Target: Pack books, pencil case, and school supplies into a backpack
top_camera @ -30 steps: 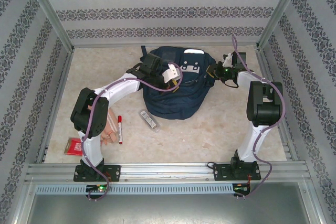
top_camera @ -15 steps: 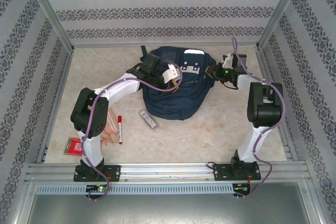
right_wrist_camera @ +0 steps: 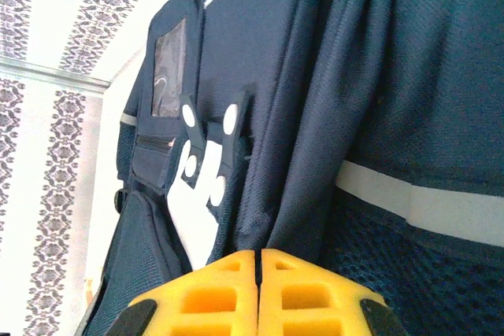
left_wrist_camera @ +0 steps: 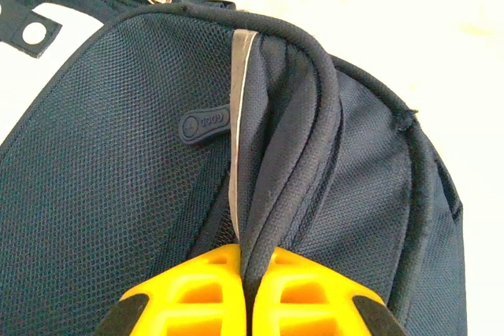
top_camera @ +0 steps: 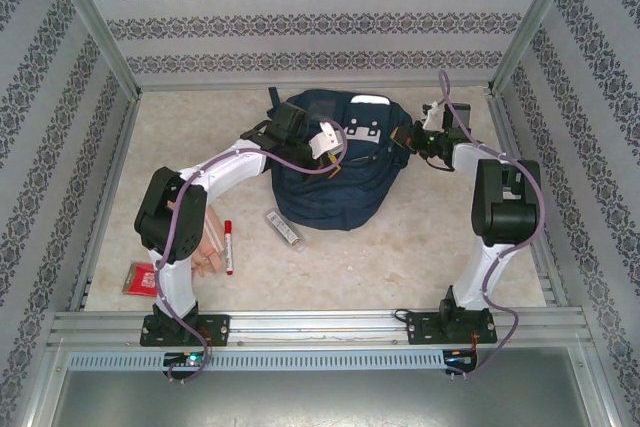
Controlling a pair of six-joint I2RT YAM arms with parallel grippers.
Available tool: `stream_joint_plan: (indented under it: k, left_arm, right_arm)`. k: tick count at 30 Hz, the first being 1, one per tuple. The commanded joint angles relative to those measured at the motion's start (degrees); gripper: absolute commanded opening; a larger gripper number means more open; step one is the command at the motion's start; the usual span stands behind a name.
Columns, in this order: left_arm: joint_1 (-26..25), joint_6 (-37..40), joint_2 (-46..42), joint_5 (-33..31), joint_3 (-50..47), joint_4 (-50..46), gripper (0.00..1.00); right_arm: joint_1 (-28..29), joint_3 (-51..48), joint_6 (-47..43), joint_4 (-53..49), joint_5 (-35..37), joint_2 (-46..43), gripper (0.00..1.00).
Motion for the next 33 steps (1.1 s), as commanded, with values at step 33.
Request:
stream_joint_plan:
  k: [33]
  left_arm:
    - [2.0, -16.6, 4.6, 0.6, 5.9, 6.1, 0.00]
  right_arm:
    - [17.7, -28.0, -5.0, 14.6, 17.0, -39.3, 0.00]
